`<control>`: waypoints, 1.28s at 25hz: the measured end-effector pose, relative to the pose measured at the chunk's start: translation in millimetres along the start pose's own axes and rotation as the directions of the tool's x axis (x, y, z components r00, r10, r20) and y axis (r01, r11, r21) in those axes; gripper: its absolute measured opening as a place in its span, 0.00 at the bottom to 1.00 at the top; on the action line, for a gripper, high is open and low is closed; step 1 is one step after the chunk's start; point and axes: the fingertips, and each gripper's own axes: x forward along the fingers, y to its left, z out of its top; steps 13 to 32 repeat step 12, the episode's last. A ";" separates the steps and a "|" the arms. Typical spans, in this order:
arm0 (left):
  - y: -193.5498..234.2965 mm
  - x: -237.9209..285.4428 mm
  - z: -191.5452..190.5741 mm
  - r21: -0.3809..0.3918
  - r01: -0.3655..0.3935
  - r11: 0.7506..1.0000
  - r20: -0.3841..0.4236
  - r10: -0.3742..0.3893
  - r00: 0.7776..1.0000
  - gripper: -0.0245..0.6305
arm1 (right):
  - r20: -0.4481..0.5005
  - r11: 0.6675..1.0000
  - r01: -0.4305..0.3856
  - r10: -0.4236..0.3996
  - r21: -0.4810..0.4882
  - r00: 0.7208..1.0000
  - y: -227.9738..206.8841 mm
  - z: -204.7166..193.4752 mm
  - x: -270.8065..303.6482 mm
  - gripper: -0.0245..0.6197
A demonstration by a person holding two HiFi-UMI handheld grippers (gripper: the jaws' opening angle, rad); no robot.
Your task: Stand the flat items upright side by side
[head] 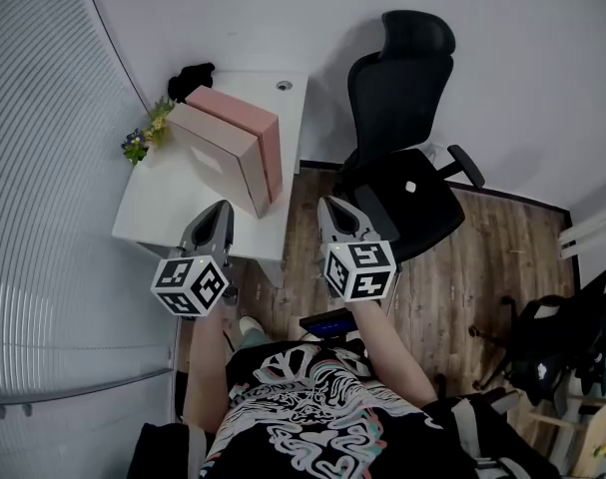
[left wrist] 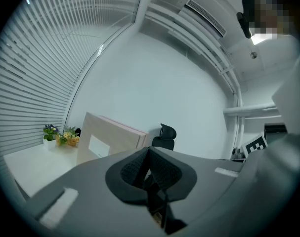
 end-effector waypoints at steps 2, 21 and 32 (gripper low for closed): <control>-1.2 -0.3 -0.9 -0.008 0.003 1.000 0.002 -0.003 1.000 0.04 | 0.001 1.000 -0.004 0.004 0.003 1.000 0.5 0.3 -1.0 0.04; -5.4 5.3 7.6 0.000 0.016 1.000 0.020 -0.016 1.000 0.04 | 0.026 1.000 -0.005 0.005 0.001 1.000 -4.2 10.5 0.5 0.04; -5.4 5.3 7.6 0.000 0.016 1.000 0.020 -0.016 1.000 0.04 | 0.026 1.000 -0.005 0.005 0.001 1.000 -4.2 10.5 0.5 0.04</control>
